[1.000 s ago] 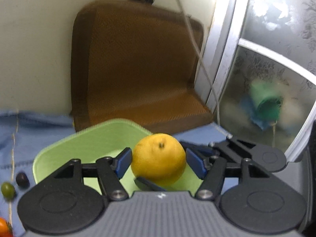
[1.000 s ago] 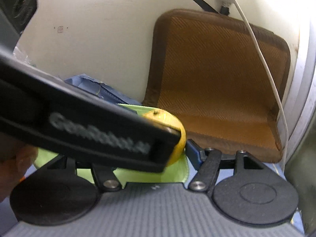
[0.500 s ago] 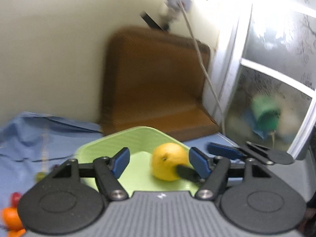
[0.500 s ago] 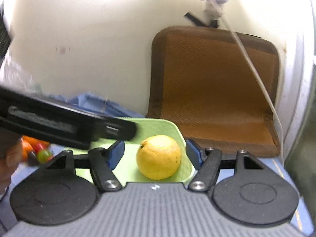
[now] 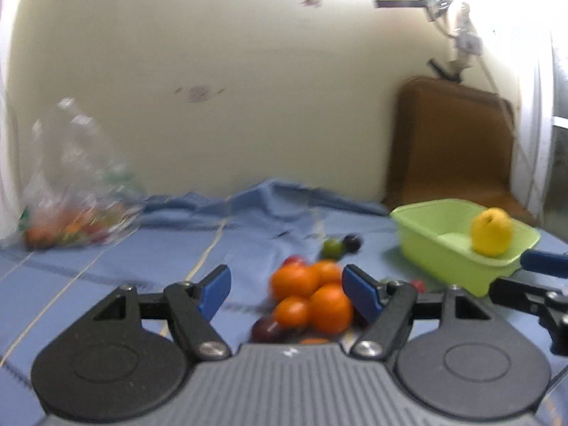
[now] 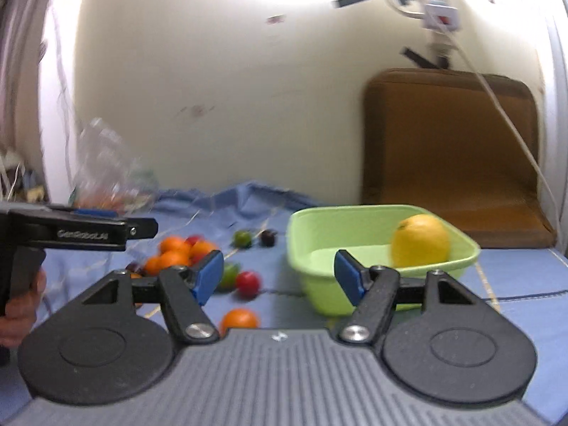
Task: Organize fruits
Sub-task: 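Withdraw the open left tool from the basket back toward the fruit, then move the left tool slowly toward the mandarin oranges beside the tomatoes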
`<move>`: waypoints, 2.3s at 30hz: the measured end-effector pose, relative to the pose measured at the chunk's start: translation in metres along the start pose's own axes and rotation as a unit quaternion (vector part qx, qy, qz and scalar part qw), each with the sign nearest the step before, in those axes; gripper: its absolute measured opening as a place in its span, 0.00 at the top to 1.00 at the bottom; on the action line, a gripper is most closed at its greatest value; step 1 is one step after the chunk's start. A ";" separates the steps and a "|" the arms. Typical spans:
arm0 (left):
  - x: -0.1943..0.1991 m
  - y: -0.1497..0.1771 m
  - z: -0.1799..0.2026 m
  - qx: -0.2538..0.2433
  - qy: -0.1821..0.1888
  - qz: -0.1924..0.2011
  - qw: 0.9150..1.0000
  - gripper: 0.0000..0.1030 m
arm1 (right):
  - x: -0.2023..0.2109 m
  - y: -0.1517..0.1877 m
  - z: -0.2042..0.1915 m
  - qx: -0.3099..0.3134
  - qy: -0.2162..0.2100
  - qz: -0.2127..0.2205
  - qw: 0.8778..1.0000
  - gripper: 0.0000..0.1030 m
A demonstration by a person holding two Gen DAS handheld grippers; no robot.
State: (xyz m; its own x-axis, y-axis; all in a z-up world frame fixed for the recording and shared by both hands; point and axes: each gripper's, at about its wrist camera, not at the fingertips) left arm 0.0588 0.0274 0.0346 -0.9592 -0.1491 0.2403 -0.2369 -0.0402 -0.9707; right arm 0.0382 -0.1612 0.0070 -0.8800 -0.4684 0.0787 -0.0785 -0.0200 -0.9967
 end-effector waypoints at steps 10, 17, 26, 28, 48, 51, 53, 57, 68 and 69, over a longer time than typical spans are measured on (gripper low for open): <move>0.027 0.024 -0.030 0.022 -0.058 0.024 0.998 0.26 | 0.010 0.011 -0.029 0.018 0.024 -0.005 1.000 0.33; 0.029 0.026 -0.036 0.029 -0.080 0.020 0.996 0.14 | 0.023 0.016 -0.048 0.080 0.058 0.035 0.995 0.33; 0.033 0.027 -0.034 0.016 -0.100 0.028 0.994 0.00 | 0.023 0.016 -0.044 0.092 0.074 0.051 0.992 0.32; 0.031 0.026 -0.035 0.017 -0.107 0.025 0.994 0.00 | 0.023 0.016 -0.042 0.090 0.074 0.055 0.992 0.32; 0.016 0.028 -0.039 0.016 -0.142 -0.022 0.990 0.00 | 0.032 0.015 -0.035 0.052 0.073 0.079 0.993 0.17; 0.016 0.029 -0.041 0.020 -0.141 -0.025 0.990 0.00 | 0.032 0.014 -0.035 0.053 0.071 0.079 0.993 0.16; 0.016 0.029 -0.041 0.021 -0.140 -0.027 0.990 0.00 | 0.031 0.014 -0.033 0.053 0.067 0.077 0.993 0.15; 0.015 0.028 -0.042 0.024 -0.138 -0.031 0.990 0.00 | 0.030 0.013 -0.031 0.054 0.060 0.072 0.994 0.14; 0.016 0.029 -0.044 0.028 -0.148 -0.032 0.988 0.00 | 0.027 0.013 -0.031 0.057 0.054 0.061 0.995 0.07; 0.016 0.029 -0.044 0.029 -0.148 -0.031 0.988 0.00 | 0.026 0.013 -0.031 0.057 0.053 0.060 0.995 0.07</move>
State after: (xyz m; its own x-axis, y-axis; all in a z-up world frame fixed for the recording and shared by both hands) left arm 0.0296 0.0671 0.0101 -0.8535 -0.4273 0.2985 -0.2770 -0.1132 -0.9542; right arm -0.0001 -0.1468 -0.0031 -0.9251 -0.3771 -0.0454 0.0781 -0.0717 -0.9944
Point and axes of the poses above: each gripper's, at about its wrist camera, not at the fingertips, and x roughly against the way its jaws point, z to its right, y to its underside, and after that the axes turned 10 degrees about z, right-handed
